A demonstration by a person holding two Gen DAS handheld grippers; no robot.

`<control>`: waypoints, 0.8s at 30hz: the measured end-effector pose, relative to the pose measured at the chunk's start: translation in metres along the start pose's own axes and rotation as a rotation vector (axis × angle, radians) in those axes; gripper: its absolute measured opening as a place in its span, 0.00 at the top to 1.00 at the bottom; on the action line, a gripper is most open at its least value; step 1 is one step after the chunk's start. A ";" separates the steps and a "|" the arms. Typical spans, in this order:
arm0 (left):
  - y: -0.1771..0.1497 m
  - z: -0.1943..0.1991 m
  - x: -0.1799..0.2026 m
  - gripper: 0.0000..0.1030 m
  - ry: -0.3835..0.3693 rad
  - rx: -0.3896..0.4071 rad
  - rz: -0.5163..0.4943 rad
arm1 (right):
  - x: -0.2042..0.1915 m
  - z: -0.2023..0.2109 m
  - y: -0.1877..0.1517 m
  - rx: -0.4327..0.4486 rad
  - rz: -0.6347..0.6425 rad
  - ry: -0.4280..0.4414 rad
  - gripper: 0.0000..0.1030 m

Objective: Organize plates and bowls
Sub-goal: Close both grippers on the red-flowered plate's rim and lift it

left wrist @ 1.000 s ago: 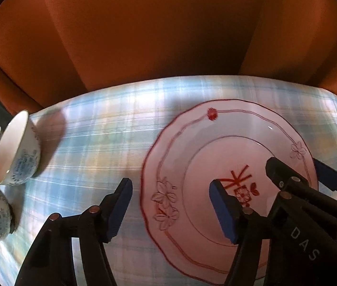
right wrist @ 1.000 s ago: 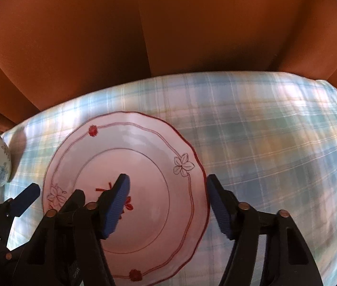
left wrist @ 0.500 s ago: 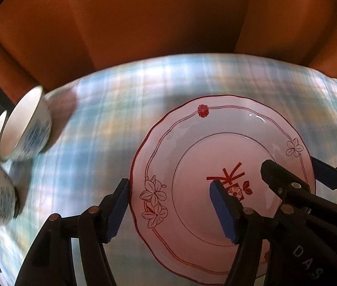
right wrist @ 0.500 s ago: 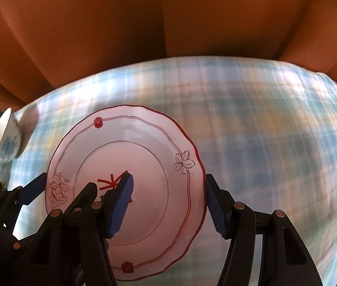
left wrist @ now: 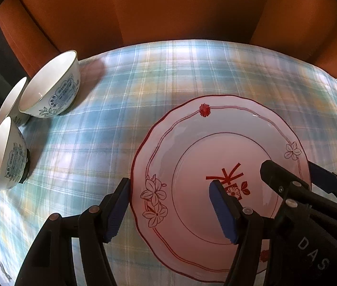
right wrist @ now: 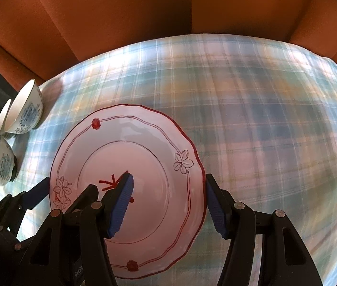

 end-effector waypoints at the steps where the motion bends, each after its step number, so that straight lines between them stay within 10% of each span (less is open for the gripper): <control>1: 0.000 0.000 -0.001 0.34 -0.002 0.004 0.006 | 0.001 0.000 0.000 -0.001 -0.004 0.003 0.38; 8: -0.003 -0.004 -0.007 0.42 -0.019 0.015 0.028 | 0.005 -0.007 0.005 0.010 0.024 -0.015 0.54; 24: 0.001 0.004 -0.014 0.46 -0.026 0.036 0.061 | -0.002 -0.006 0.007 0.031 0.063 -0.071 0.55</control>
Point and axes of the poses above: each gripper's, at about its wrist camera, not at the fingertips, and z roughly against the way its jaws point, x to its right, y to its top, the point moved 2 cm from there along -z, roughly the way its jaws point, and after that the axes turned 7 degrees about x, right-handed, at the moved point
